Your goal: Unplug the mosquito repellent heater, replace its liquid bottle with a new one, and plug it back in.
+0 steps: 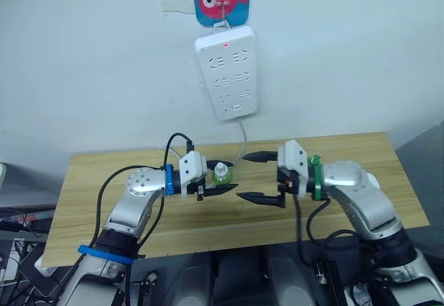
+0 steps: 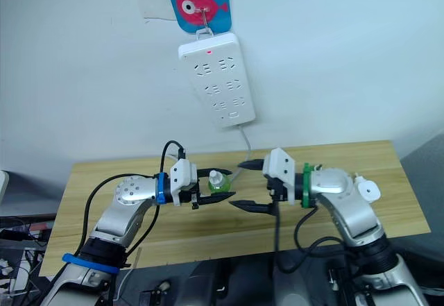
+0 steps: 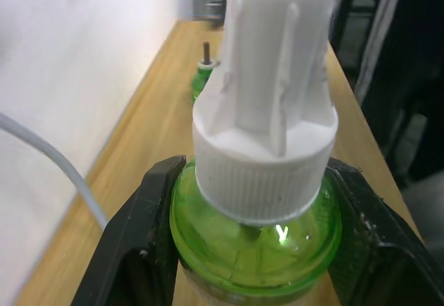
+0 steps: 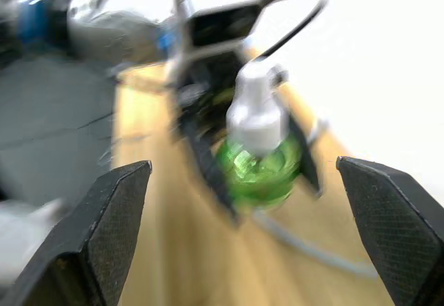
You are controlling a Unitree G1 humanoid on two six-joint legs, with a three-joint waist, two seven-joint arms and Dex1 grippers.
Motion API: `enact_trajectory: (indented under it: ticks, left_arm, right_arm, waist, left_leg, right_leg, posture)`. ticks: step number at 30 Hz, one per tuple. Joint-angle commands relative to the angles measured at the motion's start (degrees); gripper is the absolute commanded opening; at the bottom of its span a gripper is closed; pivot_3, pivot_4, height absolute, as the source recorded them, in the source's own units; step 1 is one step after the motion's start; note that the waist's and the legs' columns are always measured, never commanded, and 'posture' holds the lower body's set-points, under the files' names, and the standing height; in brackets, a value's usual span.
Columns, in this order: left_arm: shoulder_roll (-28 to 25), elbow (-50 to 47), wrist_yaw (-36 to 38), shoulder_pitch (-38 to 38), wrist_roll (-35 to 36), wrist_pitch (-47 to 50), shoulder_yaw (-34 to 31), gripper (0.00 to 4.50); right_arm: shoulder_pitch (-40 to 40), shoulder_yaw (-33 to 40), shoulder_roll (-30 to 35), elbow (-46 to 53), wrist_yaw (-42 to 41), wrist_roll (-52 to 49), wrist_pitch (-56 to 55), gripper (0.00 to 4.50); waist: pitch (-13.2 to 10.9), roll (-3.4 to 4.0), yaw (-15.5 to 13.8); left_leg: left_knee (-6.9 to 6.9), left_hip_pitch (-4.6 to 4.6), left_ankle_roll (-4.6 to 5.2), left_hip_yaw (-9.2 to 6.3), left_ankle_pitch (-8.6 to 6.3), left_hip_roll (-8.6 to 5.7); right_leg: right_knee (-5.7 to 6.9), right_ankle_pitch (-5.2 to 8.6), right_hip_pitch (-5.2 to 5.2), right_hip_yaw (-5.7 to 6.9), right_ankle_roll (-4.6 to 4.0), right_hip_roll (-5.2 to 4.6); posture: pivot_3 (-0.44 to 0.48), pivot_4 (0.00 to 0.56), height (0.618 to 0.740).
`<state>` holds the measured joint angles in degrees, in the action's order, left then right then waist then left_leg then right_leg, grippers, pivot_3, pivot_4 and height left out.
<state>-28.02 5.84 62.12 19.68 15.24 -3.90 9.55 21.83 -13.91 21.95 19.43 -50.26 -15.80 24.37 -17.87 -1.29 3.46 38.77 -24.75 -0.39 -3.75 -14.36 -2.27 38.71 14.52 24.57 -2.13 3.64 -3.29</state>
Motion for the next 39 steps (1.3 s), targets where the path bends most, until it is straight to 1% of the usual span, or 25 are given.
enact_trajectory:
  ticks: [1,5,10,14,23,26,30,32,35,39]
  left_arm:
    - [0.46,-4.34,-1.56,-1.22,0.45,1.44,-0.43,2.26]
    - [0.83,-5.27,-1.57,-1.35,0.48,1.92,0.06,2.26]
    - [1.39,-4.86,-1.46,-0.4,0.49,2.47,0.07,2.26]
    - [1.31,-5.52,-1.06,-1.02,0.69,2.6,0.02,2.26]
    - [1.53,-6.77,-1.41,-2.07,0.91,2.39,-0.12,2.26]
    - [1.26,-7.26,-1.21,-2.59,1.0,2.47,-0.09,2.26]
    - [0.98,-7.59,-0.94,-3.14,1.03,2.58,-0.2,2.26]
    - [1.04,-6.94,-0.73,-2.54,1.04,2.75,-0.32,2.26]
    - [1.06,-5.71,-0.46,-1.61,0.99,2.84,-0.48,2.26]
    - [0.95,-4.68,0.15,-0.49,1.15,3.13,-0.63,2.26]
  right_arm:
    - [0.84,-2.55,-3.73,3.61,6.95,2.09,2.38,4.49]
    - [1.98,-5.52,-6.16,2.25,9.64,4.14,3.14,4.49]
    - [3.23,-5.3,-5.48,-1.37,10.84,6.54,1.96,4.49]
    - [3.44,-3.17,-3.97,-1.69,10.58,5.93,1.85,4.49]
    - [1.19,-0.03,0.96,2.6,9.17,2.92,4.65,4.49]
    - [-0.42,1.63,3.48,3.94,8.6,1.76,5.35,4.49]
    - [-1.78,2.91,6.6,4.82,7.31,1.17,5.32,4.49]
    - [-1.51,3.42,7.35,5.06,5.58,-0.91,5.89,4.49]
    - [-1.1,2.88,7.84,5.63,2.97,-3.27,6.12,4.49]
    - [0.5,0.26,4.42,5.46,4.01,-3.64,6.13,4.49]
  waist:
    - [0.0,0.0,-0.04]
    - [0.0,0.0,-0.36]
    - [0.01,0.0,-0.28]
    - [0.01,0.0,-0.16]
    - [0.04,-0.03,-0.24]
    - [0.1,-0.05,-0.25]
    - [0.13,-0.08,-0.25]
    - [0.12,-0.08,-0.21]
    - [0.12,-0.08,-0.18]
    - [0.12,-0.08,-0.05]
  left_leg:
    - [0.0,0.0,0.0,0.03,0.0,-0.01]
    - [0.02,0.0,0.02,0.06,-0.01,-0.06]
    - [0.02,0.0,0.02,0.08,-0.01,-0.06]
    - [0.02,0.0,0.02,0.09,-0.01,-0.04]
    - [0.01,0.0,0.02,0.09,-0.01,-0.05]
    - [0.01,0.0,0.01,0.1,-0.01,-0.04]
    - [0.02,0.0,0.03,0.13,-0.02,-0.05]
    - [0.02,0.0,0.04,0.13,-0.02,-0.03]
    - [0.02,0.0,0.12,0.13,-0.07,-0.01]
    - [0.02,0.0,0.15,0.14,-0.08,-0.01]
  right_leg:
    - [0.01,0.0,0.03,-0.02,0.0,0.0]
    - [0.0,0.0,0.01,-0.01,0.0,-0.01]
    - [-0.02,0.0,0.0,0.0,0.0,0.0]
    - [0.0,0.0,0.02,-0.01,0.0,0.02]
    - [0.0,0.0,0.01,-0.02,0.0,0.03]
    - [0.0,0.0,0.01,-0.02,0.0,0.03]
    - [-0.01,0.0,0.0,-0.03,0.0,0.03]
    - [0.0,0.0,0.0,-0.03,0.0,0.03]
    - [0.01,0.0,0.0,-0.03,0.0,0.03]
    - [0.0,0.0,-0.01,-0.03,0.0,0.04]
  posture:
    - [-0.085,0.298,0.74]
    - [-0.086,0.293,0.74]
    - [-0.086,0.292,0.74]
    - [-0.086,0.284,0.74]
    - [-0.086,0.264,0.74]
    - [-0.086,0.258,0.74]
    - [-0.088,0.26,0.74]
    - [-0.101,0.283,0.74]
    - [-0.101,0.291,0.74]
    - [-0.105,0.31,0.74]
